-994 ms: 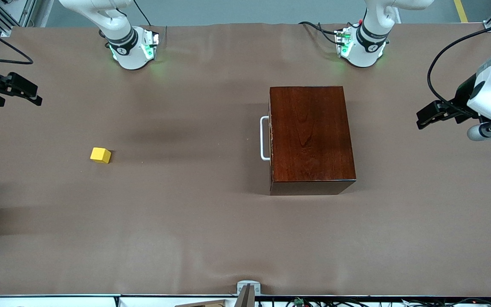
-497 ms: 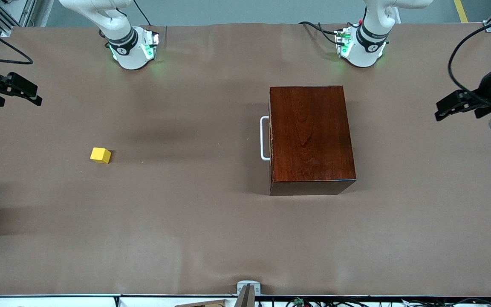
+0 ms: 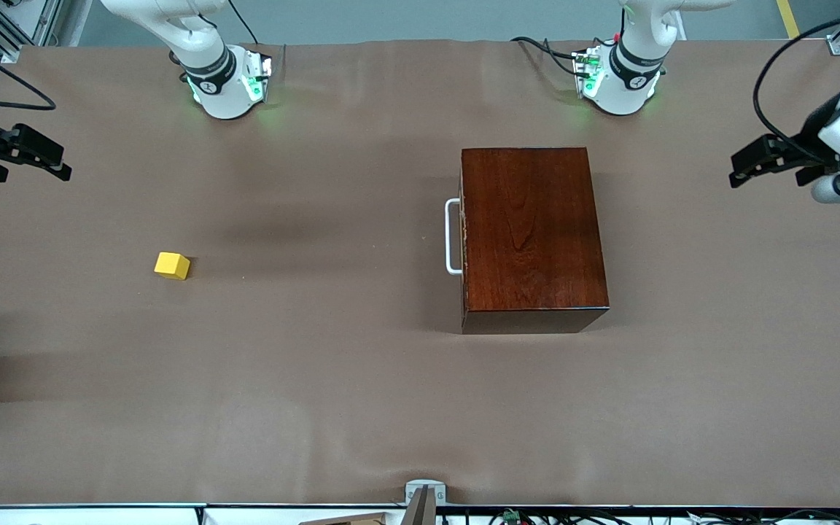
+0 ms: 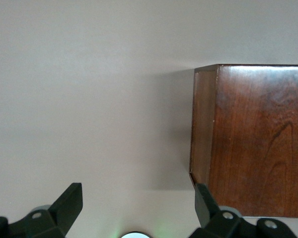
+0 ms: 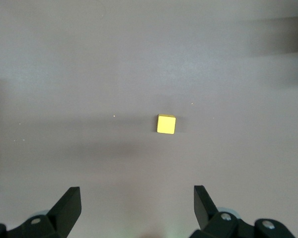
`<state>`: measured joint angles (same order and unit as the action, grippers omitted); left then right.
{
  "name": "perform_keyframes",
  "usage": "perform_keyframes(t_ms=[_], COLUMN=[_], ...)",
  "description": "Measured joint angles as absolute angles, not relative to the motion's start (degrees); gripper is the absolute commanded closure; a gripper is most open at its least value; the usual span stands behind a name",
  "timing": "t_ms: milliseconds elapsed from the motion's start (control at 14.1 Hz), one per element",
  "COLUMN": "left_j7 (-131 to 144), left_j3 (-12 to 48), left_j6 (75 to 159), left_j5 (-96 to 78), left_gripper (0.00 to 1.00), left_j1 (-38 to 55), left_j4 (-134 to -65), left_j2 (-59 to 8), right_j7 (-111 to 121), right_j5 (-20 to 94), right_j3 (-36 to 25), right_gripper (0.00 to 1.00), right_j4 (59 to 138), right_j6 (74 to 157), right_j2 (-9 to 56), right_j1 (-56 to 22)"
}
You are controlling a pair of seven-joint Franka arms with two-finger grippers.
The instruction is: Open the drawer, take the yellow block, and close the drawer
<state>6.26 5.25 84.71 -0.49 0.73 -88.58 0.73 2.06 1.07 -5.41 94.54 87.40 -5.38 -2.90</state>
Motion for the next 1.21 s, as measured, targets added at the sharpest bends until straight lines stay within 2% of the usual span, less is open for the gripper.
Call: perform_keyframes(t_ms=[1207], left_j7=[6.1], left_j3=[5.7], left_j6=[84.8], left_j5=[-0.5], left_gripper=[0.0], left_j1=[-0.3], left_j4=[-88.1], left_j2=[0.9], right_j7=[2.1], right_j5=[1.1], right_j3=[-5.5], right_gripper=[0.0], right_j4=[94.5], right_j6=[87.3], right_j2=[-5.4], right_j1=[-2.7])
